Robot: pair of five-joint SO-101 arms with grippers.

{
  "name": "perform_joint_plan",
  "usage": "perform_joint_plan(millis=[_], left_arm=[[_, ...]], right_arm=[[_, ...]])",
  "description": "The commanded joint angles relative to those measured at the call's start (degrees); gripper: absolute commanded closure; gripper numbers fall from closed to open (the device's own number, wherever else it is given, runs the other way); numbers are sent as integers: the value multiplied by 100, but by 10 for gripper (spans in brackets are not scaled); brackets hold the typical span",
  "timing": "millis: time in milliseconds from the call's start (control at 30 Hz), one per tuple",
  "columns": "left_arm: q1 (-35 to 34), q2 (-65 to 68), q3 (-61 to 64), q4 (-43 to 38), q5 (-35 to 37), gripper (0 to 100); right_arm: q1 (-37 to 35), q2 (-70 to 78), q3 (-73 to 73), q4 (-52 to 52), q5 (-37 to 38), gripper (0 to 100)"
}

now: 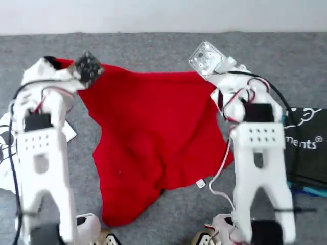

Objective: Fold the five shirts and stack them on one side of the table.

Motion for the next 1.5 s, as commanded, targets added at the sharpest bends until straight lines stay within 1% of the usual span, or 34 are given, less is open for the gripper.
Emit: perform_joint_plan(millis=[0,167,267,467,600,667,767,833,967,1067,1133,1267,1333,1467], left_arm=[[53,1020,-1314,-193,-44,985],[62,2444,-3046,-167,-53,985],[62,3112,-3978,62,-343,985],[62,3956,-5833,1240,-501,985],[62,4396,-6826,1776,-519,985],[105,4589,-7240,2084,-738,985],[176,4738,-7714,2752,-1134,985],[264,4756,-7996,3305,-1222,985],[378,4765,-8400,4422,-1231,985],[404,4800,-8479,4932,-1204,985],[404,4809,-8382,5002,-1037,985],[404,5011,-7960,4774,44,985],[440,5284,-7820,4844,475,984],[677,5881,-8004,5486,1389,960]], right_arm=[[4,690,-615,-857,308,988],[13,1991,-1697,-1543,607,988],[13,2774,-2602,-1604,730,988],[13,4057,-4211,-1552,809,988],[13,4585,-4818,-1552,923,988],[4,4752,-5011,-1552,1046,988],[-22,4875,-5134,-1552,1222,988],[-22,4892,-5134,-1525,1310,988],[-22,4866,-5152,-875,1319,988],[-22,4892,-5152,-435,1310,988],[-22,4919,-5152,-286,1301,988],[-22,4980,-5134,22,1292,988],[-22,5051,-5134,277,1292,988],[-4,5130,-5134,769,1222,988]])
